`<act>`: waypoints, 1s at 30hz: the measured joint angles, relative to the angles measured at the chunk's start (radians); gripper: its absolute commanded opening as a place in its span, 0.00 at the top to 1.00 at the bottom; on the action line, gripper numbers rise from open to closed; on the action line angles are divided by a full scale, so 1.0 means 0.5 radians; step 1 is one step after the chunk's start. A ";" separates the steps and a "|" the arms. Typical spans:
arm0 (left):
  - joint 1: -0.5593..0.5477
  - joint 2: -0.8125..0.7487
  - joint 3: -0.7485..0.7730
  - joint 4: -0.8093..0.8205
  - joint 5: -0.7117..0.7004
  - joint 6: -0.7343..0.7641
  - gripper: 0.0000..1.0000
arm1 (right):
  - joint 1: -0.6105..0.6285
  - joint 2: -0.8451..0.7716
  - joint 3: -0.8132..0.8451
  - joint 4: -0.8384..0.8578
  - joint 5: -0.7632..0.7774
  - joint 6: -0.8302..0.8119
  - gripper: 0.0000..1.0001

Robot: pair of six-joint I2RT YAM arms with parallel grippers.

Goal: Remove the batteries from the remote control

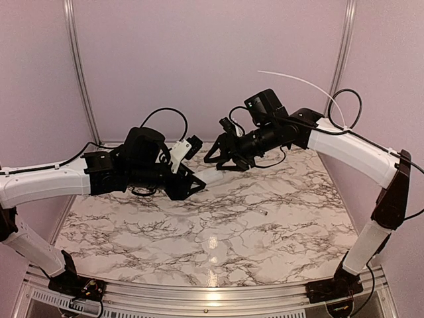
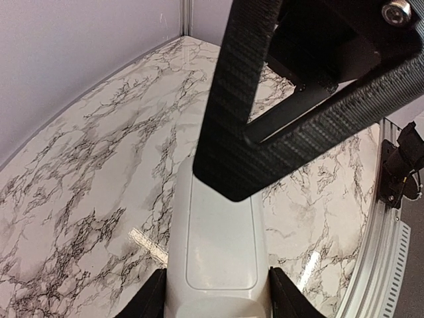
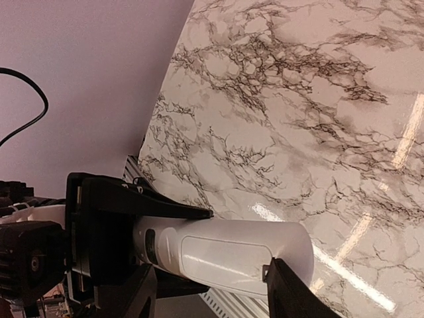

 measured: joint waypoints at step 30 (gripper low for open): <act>-0.004 -0.039 -0.014 0.002 -0.035 0.138 0.81 | -0.011 -0.065 -0.140 0.189 -0.075 0.163 0.53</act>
